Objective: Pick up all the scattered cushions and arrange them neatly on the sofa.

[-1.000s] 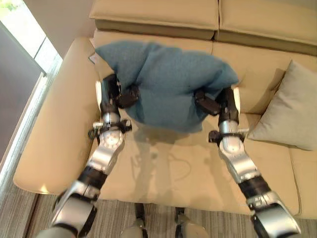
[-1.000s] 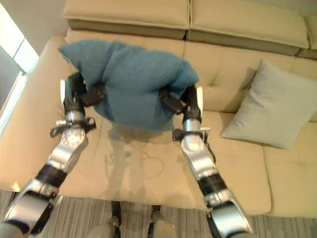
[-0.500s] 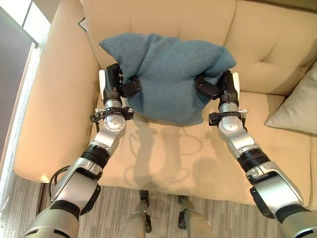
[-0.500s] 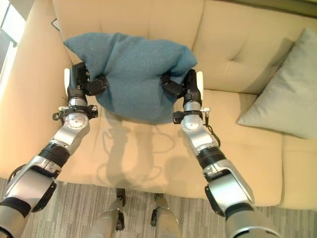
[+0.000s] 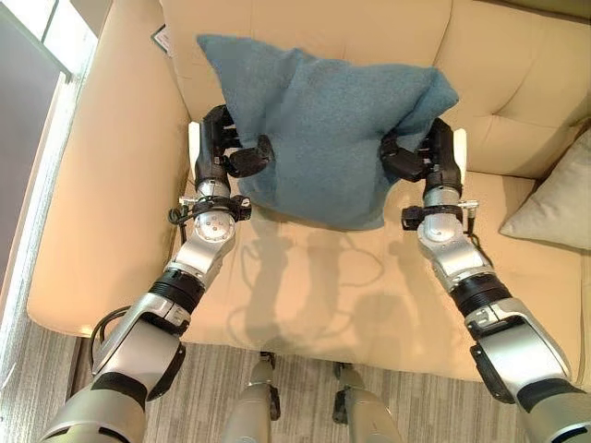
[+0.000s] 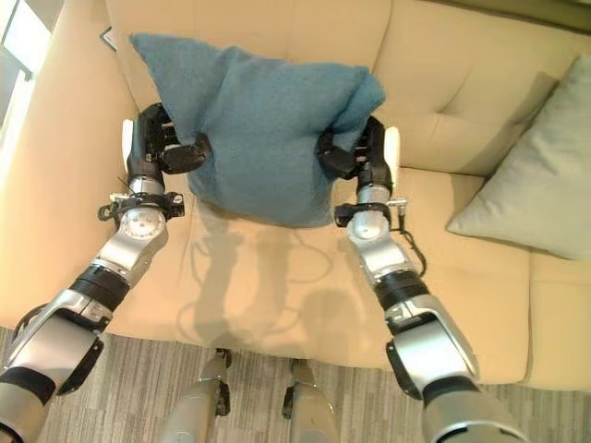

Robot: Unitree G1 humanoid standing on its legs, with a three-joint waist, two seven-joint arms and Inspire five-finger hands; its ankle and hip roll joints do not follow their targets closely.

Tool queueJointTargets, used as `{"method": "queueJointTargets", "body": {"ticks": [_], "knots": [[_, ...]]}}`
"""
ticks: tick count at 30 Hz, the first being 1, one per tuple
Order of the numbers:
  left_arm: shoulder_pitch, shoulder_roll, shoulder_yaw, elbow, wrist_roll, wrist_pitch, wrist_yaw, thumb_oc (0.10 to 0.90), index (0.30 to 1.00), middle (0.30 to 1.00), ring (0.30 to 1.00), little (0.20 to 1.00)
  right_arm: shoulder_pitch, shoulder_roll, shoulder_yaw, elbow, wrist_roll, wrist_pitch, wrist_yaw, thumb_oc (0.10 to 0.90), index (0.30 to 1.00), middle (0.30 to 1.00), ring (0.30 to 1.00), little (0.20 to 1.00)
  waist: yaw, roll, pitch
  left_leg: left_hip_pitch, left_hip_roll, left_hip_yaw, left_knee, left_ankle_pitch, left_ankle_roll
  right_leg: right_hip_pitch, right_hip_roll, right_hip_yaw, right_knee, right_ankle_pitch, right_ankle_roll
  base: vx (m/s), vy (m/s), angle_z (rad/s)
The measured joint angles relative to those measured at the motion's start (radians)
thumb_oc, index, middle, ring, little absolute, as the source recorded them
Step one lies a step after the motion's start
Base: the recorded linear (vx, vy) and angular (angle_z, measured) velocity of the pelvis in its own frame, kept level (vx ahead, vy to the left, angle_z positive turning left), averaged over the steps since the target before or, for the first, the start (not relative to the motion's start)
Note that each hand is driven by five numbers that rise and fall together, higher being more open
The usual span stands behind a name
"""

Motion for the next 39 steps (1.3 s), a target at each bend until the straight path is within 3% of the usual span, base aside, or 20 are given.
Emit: {"method": "queueJointTargets", "body": {"ticks": [5,8,12,13,15,16,20,23,25,31,39], "knots": [[0.001,0.014,-0.001,0.004,0.001,0.0,-0.031,0.8,0.9,0.9,0.9,0.9,-0.012,-0.066,-0.053,0.072,-0.019,0.019,-0.026,0.8,0.9,0.9,0.9,0.9,-0.001,0.0,0.0,0.018,0.001,-0.001,0.0,0.0,-0.001,0.02,0.001,0.0,0.0,0.001,0.003,0.0,0.0,0.0],[0.032,0.087,0.029,-0.038,0.002,0.002,-0.039,0.8,0.9,0.9,0.9,0.9,0.021,-0.146,-0.092,0.056,-0.023,0.047,-0.019,0.8,0.9,0.9,0.9,0.9,-0.001,0.0,0.0,0.025,0.001,-0.002,0.0,-0.001,-0.001,0.029,0.001,-0.002,0.0,0.002,0.003,0.05,-0.016,0.01],[0.316,0.145,0.239,-0.279,0.04,-0.003,-0.048,0.8,0.9,0.9,0.9,0.9,0.283,-0.18,-0.291,-0.187,-0.028,0.06,-0.016,0.8,0.9,0.9,0.9,0.9,0.0,0.0,0.0,0.071,0.0,0.001,0.0,-0.005,-0.005,0.073,0.0,-0.002,0.0,-0.003,0.008,0.08,-0.013,-0.01],[0.443,0.144,0.287,-0.317,0.047,-0.004,-0.048,0.8,0.9,0.9,0.9,0.9,0.399,-0.181,-0.308,-0.247,-0.031,0.057,-0.003,0.8,0.9,0.9,0.9,0.9,0.0,0.0,0.0,0.11,0.001,0.001,0.0,-0.005,-0.005,0.112,0.0,-0.003,0.0,-0.003,0.008,0.1,-0.022,0.0],[0.469,0.145,0.292,-0.313,0.047,-0.001,-0.05,0.8,0.9,0.9,0.9,0.9,0.421,-0.181,-0.308,-0.248,-0.032,0.059,0.01,0.8,0.9,0.9,0.9,0.9,0.0,0.0,0.0,0.121,0.001,0.001,0.0,-0.006,-0.006,0.123,0.0,-0.003,0.0,-0.005,0.01,0.09,-0.02,-0.01],[0.652,0.134,0.36,-0.362,0.081,0.007,-0.095,0.8,0.9,0.9,0.9,0.9,0.576,-0.179,-0.317,-0.313,-0.051,0.054,0.095,0.8,0.9,0.9,0.9,0.9,0.003,-0.002,-0.001,0.166,0.004,-0.001,0.0,-0.045,-0.017,0.168,0.002,-0.003,0.0,-0.043,0.017,0.07,-0.019,-0.01],[0.85,0.09,0.41,-0.378,0.13,0.013,-0.176,0.8,0.9,0.9,0.9,0.9,0.748,-0.123,-0.356,-0.325,-0.091,0.05,0.198,0.8,0.9,0.9,0.9,0.9,0.015,-0.004,-0.003,0.181,0.007,-0.002,0.0,-0.049,-0.018,0.183,0.003,-0.003,-0.001,-0.044,0.017,0.06,-0.023,0.01],[0.953,0.06,0.424,-0.363,0.138,0.064,-0.217,0.8,0.9,0.9,0.9,0.9,0.83,-0.074,-0.366,-0.324,-0.122,0.064,0.259,0.8,0.9,0.9,0.9,0.9,0.014,-0.004,-0.005,0.196,0.005,-0.003,-0.001,-0.058,-0.019,0.198,0.001,-0.003,-0.001,-0.046,0.018,0.05,-0.022,0.01],[0.983,0.04,0.444,-0.34,0.165,0.066,-0.24,0.8,0.9,0.9,0.9,0.9,0.85,-0.019,-0.393,-0.324,-0.129,0.06,0.274,0.8,0.9,0.9,0.9,0.9,0.014,-0.007,-0.012,0.205,0.006,-0.003,-0.001,-0.059,-0.018,0.207,0.0,-0.003,-0.001,-0.047,0.019,0.02,-0.017,0.0],[1.077,-0.125,0.48,-0.129,0.234,0.087,-0.264,0.8,0.9,0.9,0.9,0.9,0.986,0.117,-0.374,-0.279,-0.146,0.06,0.315,0.8,0.9,0.9,0.9,0.9,0.012,0.006,-0.128,0.247,0.005,-0.004,-0.001,-0.073,-0.013,0.25,0.001,-0.003,-0.008,-0.064,0.028,0.0,-0.047,0.0],[1.123,-0.189,0.436,0.103,0.234,0.131,-0.285,0.8,0.9,0.9,0.9,0.9,1.023,0.141,-0.315,-0.194,-0.146,0.059,0.334,0.8,0.9,0.9,0.9,0.9,0.013,0.013,-0.177,0.251,0.024,-0.04,-0.002,-0.068,-0.023,0.273,0.024,-0.029,-0.008,-0.077,0.017,-0.09,-0.082,0.12]]}}
